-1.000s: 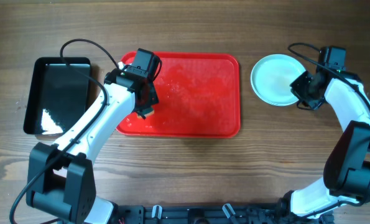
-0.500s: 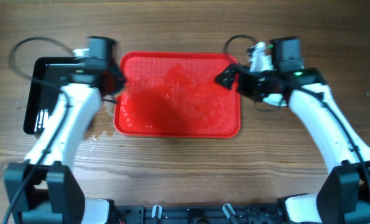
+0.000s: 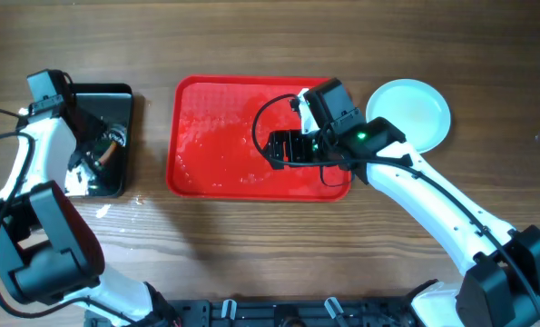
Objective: Clean dirty plates on tray and stack at the side
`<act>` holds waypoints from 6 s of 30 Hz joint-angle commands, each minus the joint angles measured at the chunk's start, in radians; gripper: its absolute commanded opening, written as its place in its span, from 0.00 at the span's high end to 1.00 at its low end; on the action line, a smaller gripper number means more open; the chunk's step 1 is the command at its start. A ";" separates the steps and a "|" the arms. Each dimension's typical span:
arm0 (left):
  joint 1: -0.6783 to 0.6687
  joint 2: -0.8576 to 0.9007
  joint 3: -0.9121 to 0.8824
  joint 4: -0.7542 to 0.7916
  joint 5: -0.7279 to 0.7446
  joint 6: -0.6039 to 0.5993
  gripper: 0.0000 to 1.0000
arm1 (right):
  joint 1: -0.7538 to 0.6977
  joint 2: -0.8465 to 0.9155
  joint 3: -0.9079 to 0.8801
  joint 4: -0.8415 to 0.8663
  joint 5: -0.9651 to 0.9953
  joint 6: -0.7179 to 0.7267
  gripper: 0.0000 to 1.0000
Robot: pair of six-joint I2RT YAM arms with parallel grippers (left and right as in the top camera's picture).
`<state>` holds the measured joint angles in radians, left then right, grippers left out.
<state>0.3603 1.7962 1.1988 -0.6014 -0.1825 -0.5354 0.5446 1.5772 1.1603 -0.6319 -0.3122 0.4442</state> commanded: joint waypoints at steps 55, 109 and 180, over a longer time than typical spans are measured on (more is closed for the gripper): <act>0.004 -0.539 0.000 -0.272 0.586 0.004 0.00 | -0.562 -1.523 -1.009 0.513 -0.157 -0.328 0.00; 0.004 -0.583 -0.001 -0.342 0.459 0.008 0.00 | -0.581 -1.574 -1.155 0.634 0.230 -0.468 0.00; -0.312 -1.793 -1.193 0.530 0.314 0.684 0.00 | -0.581 -1.573 -1.155 0.634 0.230 -0.469 0.00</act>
<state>0.0532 0.0135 0.0120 -0.0669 0.1276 0.1230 -0.0349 0.0128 0.0078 0.0002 -0.0917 -0.0063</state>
